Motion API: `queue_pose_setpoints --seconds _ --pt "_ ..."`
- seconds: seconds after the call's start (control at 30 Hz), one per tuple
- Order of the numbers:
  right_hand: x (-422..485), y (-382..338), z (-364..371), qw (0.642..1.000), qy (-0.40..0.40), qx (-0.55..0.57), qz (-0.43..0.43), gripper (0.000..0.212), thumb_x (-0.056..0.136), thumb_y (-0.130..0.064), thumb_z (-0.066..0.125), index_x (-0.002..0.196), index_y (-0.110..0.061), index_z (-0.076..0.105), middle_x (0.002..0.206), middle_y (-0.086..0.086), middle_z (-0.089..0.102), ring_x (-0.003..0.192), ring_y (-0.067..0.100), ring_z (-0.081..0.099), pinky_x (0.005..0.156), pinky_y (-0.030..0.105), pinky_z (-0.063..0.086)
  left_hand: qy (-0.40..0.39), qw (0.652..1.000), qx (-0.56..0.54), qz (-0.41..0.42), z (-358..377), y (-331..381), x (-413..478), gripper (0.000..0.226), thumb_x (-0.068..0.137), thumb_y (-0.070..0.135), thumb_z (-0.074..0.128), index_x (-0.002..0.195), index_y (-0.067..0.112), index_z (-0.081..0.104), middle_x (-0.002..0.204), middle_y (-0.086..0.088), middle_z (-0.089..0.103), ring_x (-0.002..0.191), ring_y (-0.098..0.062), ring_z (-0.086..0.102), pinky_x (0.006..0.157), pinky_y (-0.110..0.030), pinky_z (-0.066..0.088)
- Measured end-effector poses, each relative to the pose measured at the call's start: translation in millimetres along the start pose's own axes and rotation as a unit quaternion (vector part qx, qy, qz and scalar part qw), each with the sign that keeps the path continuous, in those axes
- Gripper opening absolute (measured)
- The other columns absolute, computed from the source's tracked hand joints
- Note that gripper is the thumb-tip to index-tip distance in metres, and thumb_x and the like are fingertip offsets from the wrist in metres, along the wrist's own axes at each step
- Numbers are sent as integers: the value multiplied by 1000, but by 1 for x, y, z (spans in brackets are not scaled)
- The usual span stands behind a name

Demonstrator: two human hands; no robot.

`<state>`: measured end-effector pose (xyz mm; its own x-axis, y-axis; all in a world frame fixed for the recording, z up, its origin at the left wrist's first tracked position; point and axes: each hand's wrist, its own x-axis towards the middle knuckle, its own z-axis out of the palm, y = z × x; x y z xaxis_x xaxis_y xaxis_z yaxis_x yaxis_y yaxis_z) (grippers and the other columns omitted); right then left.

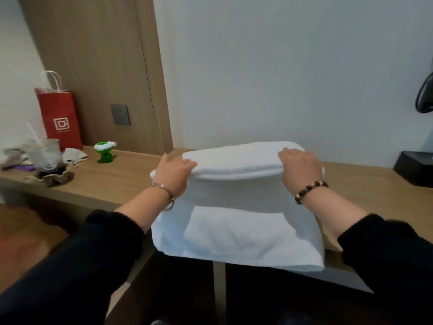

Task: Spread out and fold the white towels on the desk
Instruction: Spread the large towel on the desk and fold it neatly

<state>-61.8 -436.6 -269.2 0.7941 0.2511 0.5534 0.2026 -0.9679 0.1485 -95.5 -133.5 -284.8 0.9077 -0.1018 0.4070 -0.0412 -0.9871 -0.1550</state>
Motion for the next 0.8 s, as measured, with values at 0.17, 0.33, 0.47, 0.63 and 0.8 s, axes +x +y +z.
queue_pose_setpoints --seconds 0.17,0.33,0.47,0.63,0.8 --pt "-82 -15 40 966 -247 78 -1 56 97 -23 35 149 -27 15 158 -2 10 145 17 8 114 51 10 -164 985 -58 -13 44 12 -65 58 95 16 36 149 31 18 157 6 17 144 -15 13 116 -45 13" --pt "-60 7 64 952 -279 125 -32 58 98 -24 34 150 -33 10 160 -7 2 146 13 1 116 47 3 -178 975 -128 -17 56 7 -45 53 98 24 36 148 34 20 157 10 13 145 -12 8 116 -44 9" --pt "-18 27 91 940 -318 111 -59 61 99 -20 32 151 -35 4 159 -8 -4 146 12 -4 117 46 0 -193 969 -150 -32 72 15 -14 52 100 28 34 148 36 18 158 11 9 145 -12 4 116 -46 3" --pt "34 39 123 932 -347 96 -37 61 99 -19 31 150 -37 4 159 -9 -3 146 11 -3 117 46 -1 -207 967 -143 -47 89 22 38 51 100 33 33 148 39 14 158 12 7 146 -12 2 116 -48 1" --pt "60 33 133 933 -350 81 -7 57 98 -21 37 149 -37 17 158 -7 16 145 15 14 116 44 9 -176 970 -155 -62 90 17 60 60 93 10 43 144 39 28 154 10 26 142 -14 20 115 -37 13"
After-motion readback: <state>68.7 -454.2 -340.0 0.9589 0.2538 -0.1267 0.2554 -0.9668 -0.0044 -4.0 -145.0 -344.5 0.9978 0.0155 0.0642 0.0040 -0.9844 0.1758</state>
